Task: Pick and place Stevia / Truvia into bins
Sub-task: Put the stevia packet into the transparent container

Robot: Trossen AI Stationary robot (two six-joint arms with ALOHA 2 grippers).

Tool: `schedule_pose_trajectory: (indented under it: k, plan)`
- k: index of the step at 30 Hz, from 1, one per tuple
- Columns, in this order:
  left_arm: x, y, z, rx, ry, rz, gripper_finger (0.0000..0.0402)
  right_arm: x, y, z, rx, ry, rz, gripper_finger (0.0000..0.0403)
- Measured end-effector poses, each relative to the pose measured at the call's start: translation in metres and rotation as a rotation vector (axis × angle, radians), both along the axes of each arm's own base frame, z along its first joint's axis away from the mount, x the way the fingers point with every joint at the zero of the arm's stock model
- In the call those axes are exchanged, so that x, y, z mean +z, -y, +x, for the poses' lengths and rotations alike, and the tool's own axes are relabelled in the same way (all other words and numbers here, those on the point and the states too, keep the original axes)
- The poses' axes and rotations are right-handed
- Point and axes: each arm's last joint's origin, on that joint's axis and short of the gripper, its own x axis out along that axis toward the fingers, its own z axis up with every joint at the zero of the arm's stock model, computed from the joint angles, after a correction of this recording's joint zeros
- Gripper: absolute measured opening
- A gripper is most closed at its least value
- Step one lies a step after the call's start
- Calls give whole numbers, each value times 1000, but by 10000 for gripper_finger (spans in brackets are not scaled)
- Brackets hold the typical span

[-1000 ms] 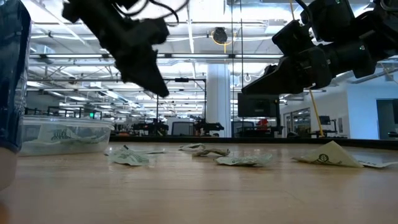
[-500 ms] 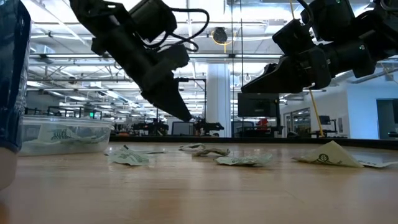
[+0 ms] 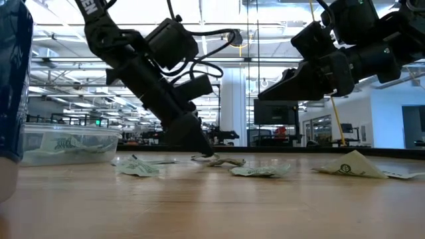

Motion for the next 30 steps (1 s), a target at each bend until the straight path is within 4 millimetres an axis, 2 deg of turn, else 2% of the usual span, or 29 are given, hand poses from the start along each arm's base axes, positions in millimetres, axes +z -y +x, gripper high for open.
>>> schedule_pose_trajectory:
  k: [10,18,22,24,26,30]
  plan:
    - [-1,-1,-1,44,-7,9,135,-3,0,-1,0,-33,-3,155]
    - [-6,-13,-7,104,-74,-80,74,-3,0,-1,0,-33,-3,155]
    - [-5,-14,-7,125,-53,-84,24,-3,0,-1,0,-33,-3,155]
    - [-3,-14,-6,132,-39,-74,9,-3,0,-1,0,-35,-3,155]
    - [4,-13,-6,137,-17,-65,11,-3,0,-1,0,-37,-3,155]
    - [30,-6,-12,120,23,-65,13,-4,0,-2,-3,-48,5,155]
